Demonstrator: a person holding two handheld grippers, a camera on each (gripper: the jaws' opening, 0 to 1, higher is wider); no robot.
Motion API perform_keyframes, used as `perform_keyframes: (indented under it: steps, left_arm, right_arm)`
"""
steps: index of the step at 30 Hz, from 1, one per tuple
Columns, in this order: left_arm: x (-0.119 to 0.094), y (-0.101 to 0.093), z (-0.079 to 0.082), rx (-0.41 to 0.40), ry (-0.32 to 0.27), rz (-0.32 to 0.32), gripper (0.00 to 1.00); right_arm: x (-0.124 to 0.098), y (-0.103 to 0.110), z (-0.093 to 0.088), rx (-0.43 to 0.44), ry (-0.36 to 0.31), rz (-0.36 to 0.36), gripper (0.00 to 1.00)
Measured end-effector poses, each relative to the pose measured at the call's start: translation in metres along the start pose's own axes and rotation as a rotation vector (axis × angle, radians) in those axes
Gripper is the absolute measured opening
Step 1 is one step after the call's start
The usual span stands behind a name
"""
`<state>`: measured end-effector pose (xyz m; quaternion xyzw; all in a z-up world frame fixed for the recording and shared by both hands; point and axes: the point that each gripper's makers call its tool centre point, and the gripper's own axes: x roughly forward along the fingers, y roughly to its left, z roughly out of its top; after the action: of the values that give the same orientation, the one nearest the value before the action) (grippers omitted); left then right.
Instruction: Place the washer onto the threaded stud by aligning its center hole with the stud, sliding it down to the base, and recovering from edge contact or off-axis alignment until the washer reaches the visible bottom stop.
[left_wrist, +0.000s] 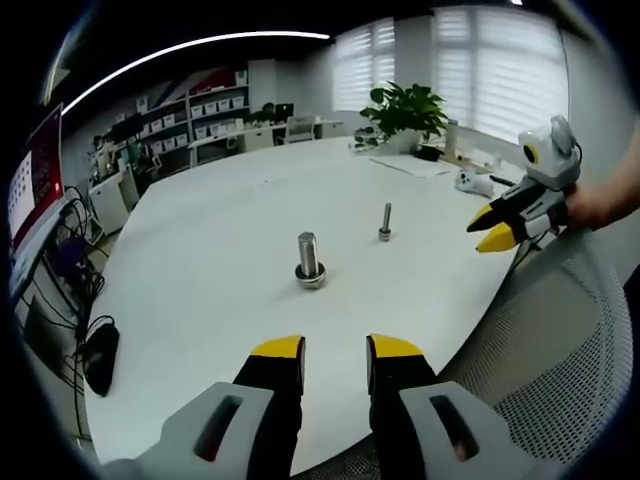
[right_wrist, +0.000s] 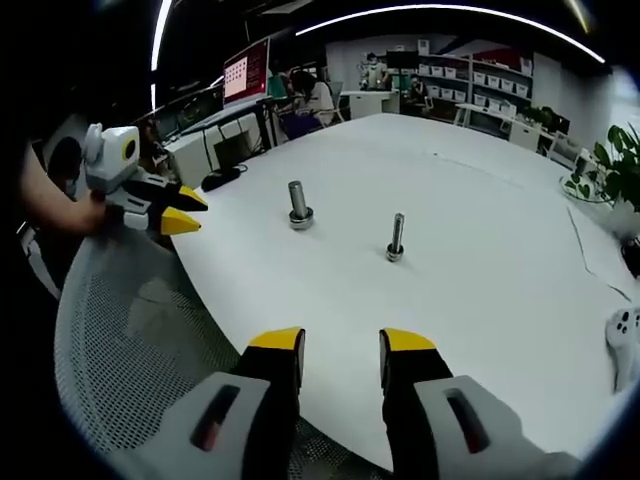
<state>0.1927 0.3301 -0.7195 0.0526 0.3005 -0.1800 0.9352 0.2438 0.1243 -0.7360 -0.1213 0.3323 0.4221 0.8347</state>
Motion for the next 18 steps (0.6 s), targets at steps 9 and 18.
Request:
perform_keyframes:
  steps: [9, 18]
  left_arm:
    - [-0.0002, 0.0002, 0.0022, 0.004, -0.012, 0.003, 0.22]
    - [-0.0007, 0.0005, 0.0034, 0.001, -0.018, 0.009, 0.22]
  right_arm:
    - [0.0024, 0.0028, 0.0006, -0.021, -0.016, 0.009, 0.37]
    - [0.0019, -0.0019, 0.0045, 0.038, -0.062, 0.005, 0.39]
